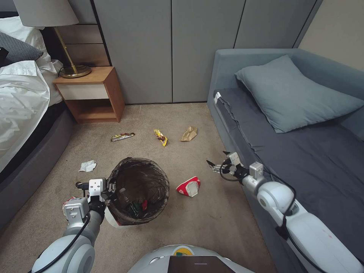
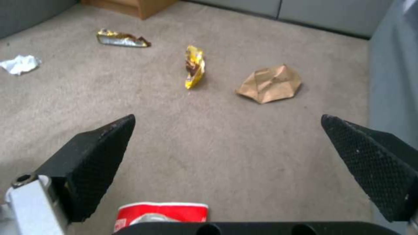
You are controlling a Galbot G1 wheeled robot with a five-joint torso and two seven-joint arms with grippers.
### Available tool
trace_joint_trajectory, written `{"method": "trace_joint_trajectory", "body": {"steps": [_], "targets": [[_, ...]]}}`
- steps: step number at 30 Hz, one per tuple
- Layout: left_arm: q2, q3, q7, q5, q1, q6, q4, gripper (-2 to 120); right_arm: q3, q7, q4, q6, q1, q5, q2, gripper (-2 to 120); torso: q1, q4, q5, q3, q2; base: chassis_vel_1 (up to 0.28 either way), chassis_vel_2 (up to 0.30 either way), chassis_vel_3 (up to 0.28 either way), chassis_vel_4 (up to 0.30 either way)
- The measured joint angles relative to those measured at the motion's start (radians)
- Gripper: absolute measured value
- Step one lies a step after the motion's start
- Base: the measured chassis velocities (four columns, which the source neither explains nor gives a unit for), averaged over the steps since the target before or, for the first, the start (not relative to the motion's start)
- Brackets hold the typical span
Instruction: Pick up the trash bin, then pick up the garbage from the floor and place it into the trash bin.
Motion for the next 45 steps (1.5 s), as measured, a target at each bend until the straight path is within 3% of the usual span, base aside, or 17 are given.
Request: {"method": "trace_joint_trajectory", "body": {"steps": [9, 15, 19, 22, 34, 45], "targets": [[-0.004, 0.002, 0.0, 0.004, -0.006, 0.0, 0.0, 7, -0.117, 0.026, -0.123, -0.097, 0.133, 0.086, 0.03, 100, 0.0, -0.0003, -0.0004, 0.0, 0.0, 0.0, 0.0, 0.0, 0.0], [-0.003, 0.004, 0.0, 0.004, -0.014, 0.0, 0.0, 7, -0.158, 0.059, -0.179, -0.108, 0.151, 0.117, 0.054, 100, 0.0, -0.0004, -0.0004, 0.0, 0.0, 0.0, 0.0, 0.0, 0.0], [0.001, 0.007, 0.001, 0.003, -0.015, 0.0, 0.0, 7, -0.19, 0.153, -0.224, -0.147, 0.167, 0.179, 0.085, 100, 0.0, -0.0004, -0.0003, 0.0, 0.0, 0.0, 0.0, 0.0, 0.0], [0.003, 0.006, 0.001, 0.003, -0.013, 0.0, 0.0, 7, -0.218, 0.284, -0.261, -0.193, 0.186, 0.304, 0.13, 100, 0.0, -0.0001, -0.0002, 0.0, 0.0, 0.0, 0.0, 0.0, 0.0], [0.001, 0.006, 0.002, 0.003, -0.012, -0.001, 0.0, 7, -0.255, 0.417, -0.296, -0.231, 0.211, 0.421, 0.197, 100, 0.0, -0.0001, -0.0003, 0.0, 0.0, 0.0, 0.0, 0.0, 0.0], [-0.007, 0.018, 0.003, 0.002, -0.023, -0.002, 0.0, 7, -0.305, 0.585, -0.438, -0.252, 0.262, 0.519, 0.336, 100, 0.0, -0.0002, -0.0005, 0.0, 0.0, 0.0, 0.0, 0.0, 0.0]]}}
